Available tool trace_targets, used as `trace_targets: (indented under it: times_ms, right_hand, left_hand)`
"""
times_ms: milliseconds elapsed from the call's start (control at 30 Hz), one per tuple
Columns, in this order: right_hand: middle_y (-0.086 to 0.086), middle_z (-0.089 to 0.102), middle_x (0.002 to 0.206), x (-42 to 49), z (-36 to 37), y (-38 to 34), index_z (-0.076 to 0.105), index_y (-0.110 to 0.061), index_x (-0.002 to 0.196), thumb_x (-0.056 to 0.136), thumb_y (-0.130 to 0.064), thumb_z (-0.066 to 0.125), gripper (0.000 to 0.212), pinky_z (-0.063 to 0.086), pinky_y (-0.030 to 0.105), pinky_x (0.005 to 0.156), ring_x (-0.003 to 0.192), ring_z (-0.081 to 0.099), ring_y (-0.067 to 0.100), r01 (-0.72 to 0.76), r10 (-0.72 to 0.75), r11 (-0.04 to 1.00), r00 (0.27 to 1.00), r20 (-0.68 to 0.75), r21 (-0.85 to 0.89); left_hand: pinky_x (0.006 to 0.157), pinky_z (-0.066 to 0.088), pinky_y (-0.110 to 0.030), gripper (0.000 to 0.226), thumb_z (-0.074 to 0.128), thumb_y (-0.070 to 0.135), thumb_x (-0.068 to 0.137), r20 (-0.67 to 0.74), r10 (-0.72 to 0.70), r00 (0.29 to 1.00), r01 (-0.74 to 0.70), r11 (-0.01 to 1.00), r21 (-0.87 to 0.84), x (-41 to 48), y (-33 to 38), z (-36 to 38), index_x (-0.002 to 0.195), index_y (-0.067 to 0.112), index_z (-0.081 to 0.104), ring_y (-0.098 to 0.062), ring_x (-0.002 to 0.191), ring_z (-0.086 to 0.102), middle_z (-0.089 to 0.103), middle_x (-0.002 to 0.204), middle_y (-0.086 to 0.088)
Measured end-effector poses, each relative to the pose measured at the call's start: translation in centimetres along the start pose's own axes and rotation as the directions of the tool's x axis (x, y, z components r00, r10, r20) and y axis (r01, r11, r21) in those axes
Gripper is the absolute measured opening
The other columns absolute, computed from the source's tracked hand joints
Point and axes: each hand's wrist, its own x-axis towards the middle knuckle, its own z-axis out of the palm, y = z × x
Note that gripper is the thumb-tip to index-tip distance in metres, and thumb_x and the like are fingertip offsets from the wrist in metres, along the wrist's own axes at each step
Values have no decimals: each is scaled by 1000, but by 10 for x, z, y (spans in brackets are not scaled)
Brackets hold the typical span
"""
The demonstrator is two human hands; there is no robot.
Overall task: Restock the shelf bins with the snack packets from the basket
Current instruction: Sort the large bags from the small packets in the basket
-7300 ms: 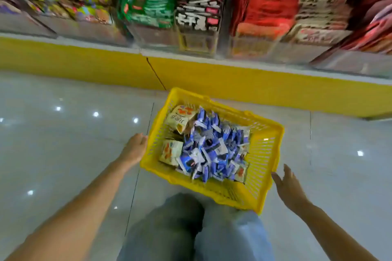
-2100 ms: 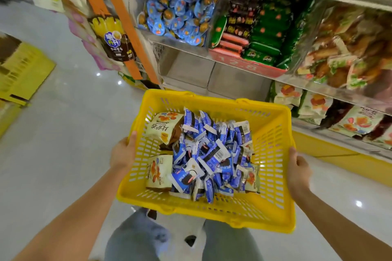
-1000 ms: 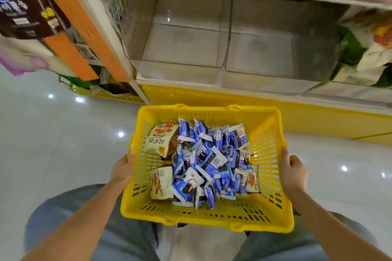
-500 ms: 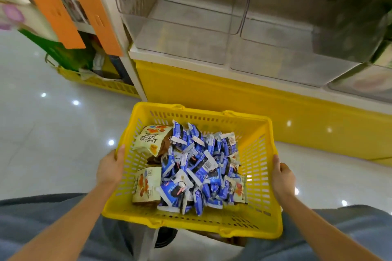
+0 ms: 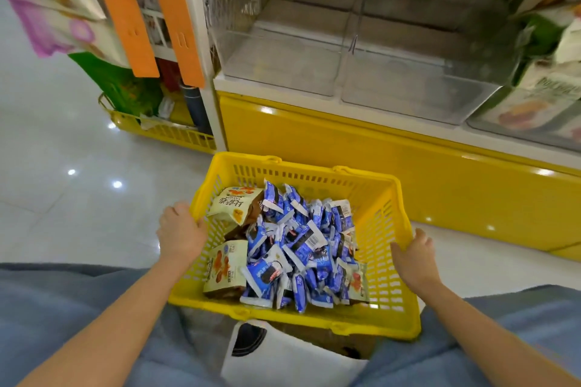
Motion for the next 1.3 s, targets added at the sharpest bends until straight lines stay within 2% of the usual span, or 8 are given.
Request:
trace_targets:
  times_ms: [100, 233, 400, 633, 800, 900, 1033, 1300]
  right_hand:
    - [17, 35, 143, -24, 11, -15, 27, -1, 142, 93, -16, 54, 58, 29, 37, 107, 132, 34, 30, 275, -276, 952, 961, 6, -132]
    - [9, 32, 148, -44, 42, -38, 23, -8, 145, 96, -19, 50, 57, 35, 26, 100, 124, 46, 22, 366, -354, 931, 906, 231, -9]
    - [7, 7, 158, -37, 82, -61, 2, -8, 150, 98, -27, 47, 71, 21, 31, 113, 142, 22, 25, 333, -296, 943, 850, 436, -9]
    - [16, 28, 150, -18, 112, -79, 19, -2, 146, 90, -39, 58, 78, 28, 39, 113, 138, 26, 30, 261, -196, 959, 892, 407, -110]
    - [16, 48, 135, -11, 107, -82, 40, -4, 136, 83, -34, 69, 68, 45, 37, 92, 117, 51, 29, 209, -173, 976, 910, 377, -55]
    - [14, 63, 108, -10, 96, -84, 37, -9, 138, 84, -34, 69, 67, 49, 37, 65, 76, 61, 22, 183, -165, 983, 910, 380, -12]
    - [16, 36, 148, 2, 74, -87, 27, -4, 145, 89, -39, 59, 73, 36, 40, 104, 132, 40, 33, 177, -159, 984, 902, 402, -6]
    - [23, 41, 141, 16, 59, -81, 26, 2, 142, 92, -21, 58, 64, 42, 42, 103, 122, 49, 36, -173, 55, 908, 952, 300, 382]
  left_hand:
    - [85, 43, -40, 26, 55, 9, 88, -50, 261, 964, -263, 963, -50, -17, 27, 0, 113, 3, 51, -29, 101, 51, 52, 111, -17]
    - [81, 46, -26, 19, 51, 21, 94, 333, 397, 855, -358, 917, -175, -44, 54, 29, 111, 15, 50, -11, 89, 52, 54, 113, -5]
    - [102, 32, -30, 58, 52, 28, 94, 637, 297, 711, -299, 948, -108, -63, 47, 66, 140, 6, 25, -24, 127, 38, 29, 143, -13]
    - [74, 40, -29, 42, 64, 32, 85, 754, 192, 628, -360, 931, 63, -57, 50, 76, 110, 3, 47, -28, 103, 54, 55, 112, -16]
    - [60, 40, -7, 32, 66, 19, 85, 626, 277, 729, -73, 940, -332, -52, 48, 73, 108, 16, 43, -11, 88, 57, 61, 104, -3]
    - [65, 40, -4, 31, 66, 21, 84, 519, 208, 829, 91, 866, -492, -45, 47, 63, 111, 15, 51, -3, 85, 56, 62, 108, 0]
    - [89, 36, -22, 45, 63, 30, 86, 456, 91, 885, 214, 791, -574, -41, 39, 51, 126, 13, 48, -11, 110, 50, 50, 119, 13]
    - [58, 38, -3, 20, 63, 26, 87, 355, 100, 929, 197, 681, -706, -41, 43, 33, 91, 32, 44, 8, 77, 50, 50, 86, 22]
